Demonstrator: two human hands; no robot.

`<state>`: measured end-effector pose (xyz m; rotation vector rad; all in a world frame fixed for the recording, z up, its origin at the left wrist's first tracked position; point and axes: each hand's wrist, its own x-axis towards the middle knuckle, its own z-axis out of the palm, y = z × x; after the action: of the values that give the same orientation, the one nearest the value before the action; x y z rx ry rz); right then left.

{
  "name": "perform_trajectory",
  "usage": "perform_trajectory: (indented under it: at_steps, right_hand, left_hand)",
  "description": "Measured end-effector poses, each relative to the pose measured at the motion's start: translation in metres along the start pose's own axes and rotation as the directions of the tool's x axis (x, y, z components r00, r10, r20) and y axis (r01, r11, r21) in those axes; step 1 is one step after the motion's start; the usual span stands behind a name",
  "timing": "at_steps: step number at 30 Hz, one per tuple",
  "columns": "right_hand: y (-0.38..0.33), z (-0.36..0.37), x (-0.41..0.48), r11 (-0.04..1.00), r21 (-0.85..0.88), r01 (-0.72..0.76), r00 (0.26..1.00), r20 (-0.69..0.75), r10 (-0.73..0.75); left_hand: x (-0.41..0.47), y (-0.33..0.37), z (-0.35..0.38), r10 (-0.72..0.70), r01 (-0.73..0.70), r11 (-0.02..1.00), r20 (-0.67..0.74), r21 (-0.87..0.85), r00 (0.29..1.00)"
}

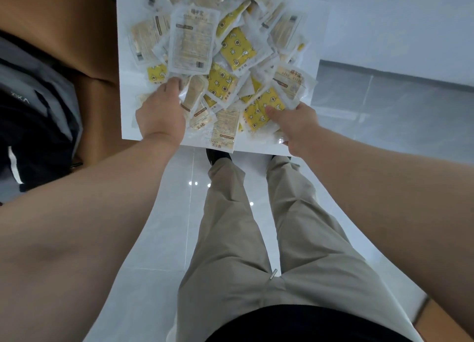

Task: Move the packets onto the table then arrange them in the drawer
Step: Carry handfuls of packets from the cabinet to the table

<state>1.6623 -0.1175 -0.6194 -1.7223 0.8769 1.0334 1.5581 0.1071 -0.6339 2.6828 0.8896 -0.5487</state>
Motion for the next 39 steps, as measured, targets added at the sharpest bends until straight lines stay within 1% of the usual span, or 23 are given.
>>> perform_trajectory:
  at_steps: [8, 13, 18, 20, 22, 25, 28, 30, 32, 35, 37, 39]
  right_hand:
    - [-0.019, -0.017, -0.031, 0.999, 0.006, 0.048, 0.999, 0.017, -0.048]
    - [-0.032, -0.028, -0.056, 0.998, 0.001, 0.065, 0.997, 0.036, -0.065]
    - [-0.047, -0.047, -0.096, 0.995, 0.032, 0.093, 0.990, 0.106, -0.096]
    - [-0.052, -0.059, -0.113, 0.994, 0.043, 0.103, 0.985, 0.136, -0.108]
    - [-0.059, -0.073, -0.132, 0.991, 0.054, 0.121, 0.979, 0.158, -0.128]
    - [-0.065, -0.098, -0.158, 0.986, 0.108, 0.130, 0.970, 0.193, -0.149]
    - [-0.070, -0.122, -0.173, 0.978, 0.143, 0.152, 0.961, 0.211, -0.180]
    - [-0.075, -0.137, -0.181, 0.969, 0.189, 0.156, 0.959, 0.206, -0.195]
    - [-0.078, -0.150, -0.188, 0.953, 0.259, 0.157, 0.960, 0.185, -0.209]
    - [-0.079, -0.166, -0.198, 0.915, 0.365, 0.172, 0.965, 0.123, -0.231]
    - [-0.076, -0.175, -0.205, 0.878, 0.441, 0.186, 0.969, 0.065, -0.238]
    - [-0.065, -0.182, -0.214, 0.819, 0.539, 0.199, 0.974, -0.015, -0.226]
  left_hand:
    - [-0.007, 0.007, -0.043, 0.021, -0.021, 1.000, 0.003, 0.020, 1.000]
    - [-0.023, 0.022, -0.077, 0.064, -0.063, 0.997, 0.032, -0.038, 0.997]
    - [-0.051, 0.044, -0.129, 0.097, -0.093, 0.989, 0.027, -0.117, 0.995]
    - [-0.064, 0.055, -0.151, 0.108, -0.104, 0.979, 0.015, -0.175, 0.994]
    - [-0.076, 0.067, -0.172, 0.102, -0.100, 0.955, -0.005, -0.279, 0.995]
    - [-0.088, 0.088, -0.201, 0.018, -0.024, 0.859, -0.015, -0.511, 1.000]
    - [-0.096, 0.109, -0.226, -0.025, 0.012, 0.765, -0.011, -0.644, 1.000]
    - [-0.097, 0.125, -0.238, -0.027, 0.027, 0.710, 0.011, -0.703, 1.000]
    - [-0.096, 0.140, -0.249, 0.009, 0.001, 0.708, 0.011, -0.707, 1.000]
    - [-0.093, 0.165, -0.262, 0.126, -0.094, 0.736, 0.000, -0.670, 0.992]
    - [-0.089, 0.184, -0.269, 0.243, -0.194, 0.768, -0.002, -0.611, 0.970]
    - [-0.084, 0.205, -0.272, 0.375, -0.313, 0.794, 0.015, -0.520, 0.927]
